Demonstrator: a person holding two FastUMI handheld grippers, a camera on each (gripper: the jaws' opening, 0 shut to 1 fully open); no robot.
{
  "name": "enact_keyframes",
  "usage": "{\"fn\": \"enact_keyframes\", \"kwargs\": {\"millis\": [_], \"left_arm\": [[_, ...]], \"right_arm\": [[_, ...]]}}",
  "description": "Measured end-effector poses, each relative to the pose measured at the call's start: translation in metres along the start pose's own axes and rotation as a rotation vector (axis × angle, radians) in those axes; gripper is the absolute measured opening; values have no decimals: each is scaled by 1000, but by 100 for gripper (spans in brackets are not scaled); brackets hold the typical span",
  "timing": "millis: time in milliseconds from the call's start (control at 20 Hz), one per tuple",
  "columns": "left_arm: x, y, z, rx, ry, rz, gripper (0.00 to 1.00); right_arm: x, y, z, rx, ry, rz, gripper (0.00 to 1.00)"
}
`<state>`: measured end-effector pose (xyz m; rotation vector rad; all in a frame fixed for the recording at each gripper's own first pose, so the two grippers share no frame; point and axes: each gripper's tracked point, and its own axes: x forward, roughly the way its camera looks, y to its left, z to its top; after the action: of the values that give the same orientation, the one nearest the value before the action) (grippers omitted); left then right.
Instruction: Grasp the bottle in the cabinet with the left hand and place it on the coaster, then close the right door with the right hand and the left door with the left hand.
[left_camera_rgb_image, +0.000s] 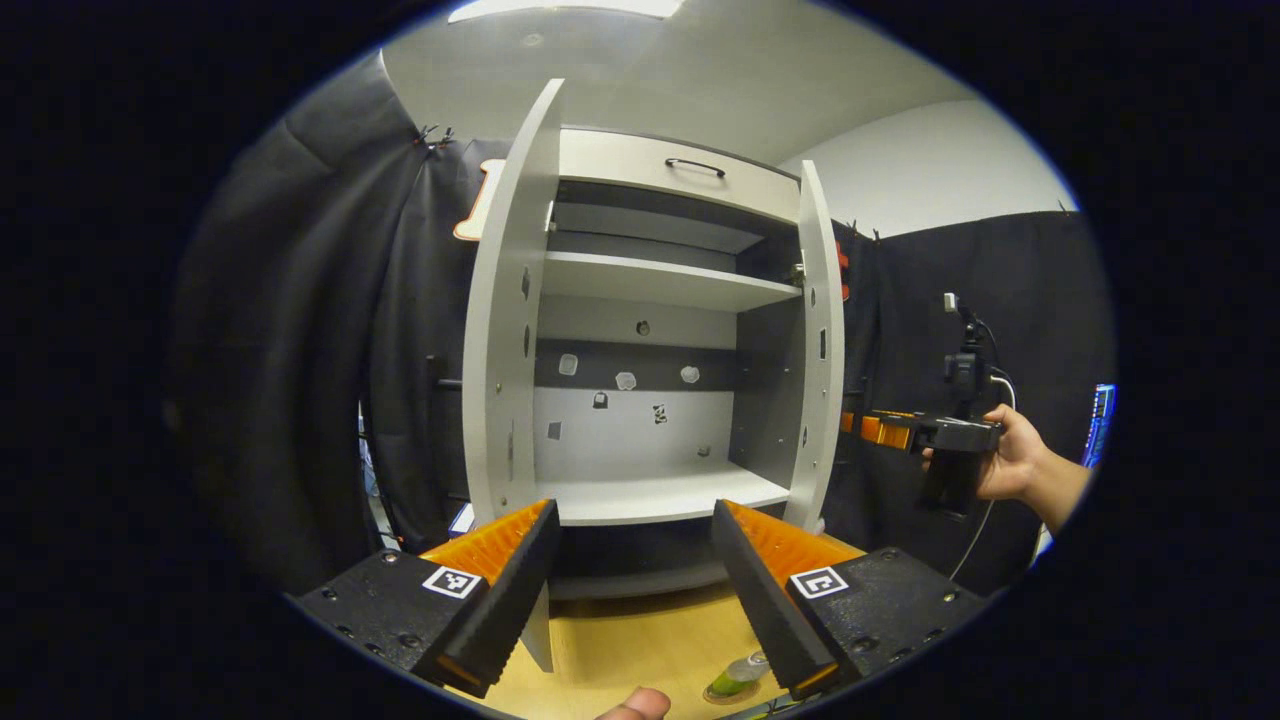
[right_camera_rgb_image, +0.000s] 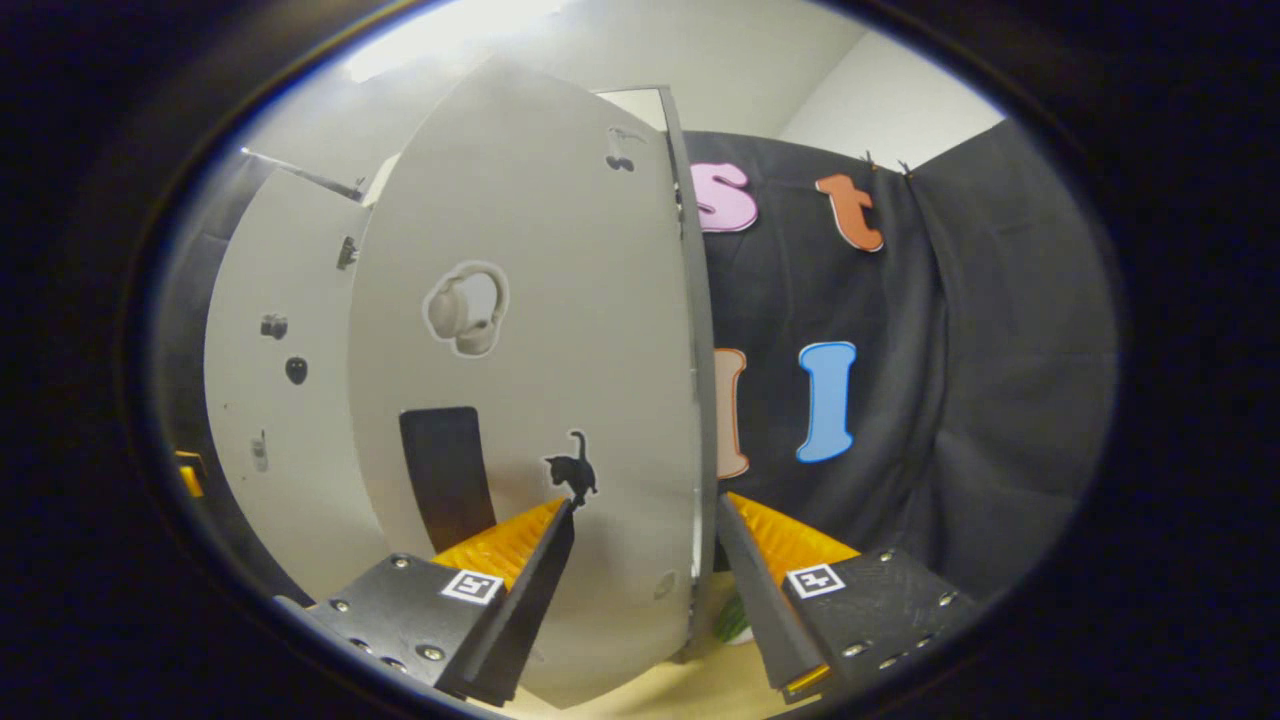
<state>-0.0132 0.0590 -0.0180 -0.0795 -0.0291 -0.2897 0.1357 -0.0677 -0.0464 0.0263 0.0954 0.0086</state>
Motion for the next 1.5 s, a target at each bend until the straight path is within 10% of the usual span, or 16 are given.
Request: {"fn": "enact_keyframes", "kwargs": {"millis": [750,1500], "left_arm": [[-37,123,7,-3,2,244,96],[4,198,23,-3,-8,285,96]], "right_arm": [[-6,69,2,27,-62,152,94],[-61,138,16,-37,-178,340,89]]}}
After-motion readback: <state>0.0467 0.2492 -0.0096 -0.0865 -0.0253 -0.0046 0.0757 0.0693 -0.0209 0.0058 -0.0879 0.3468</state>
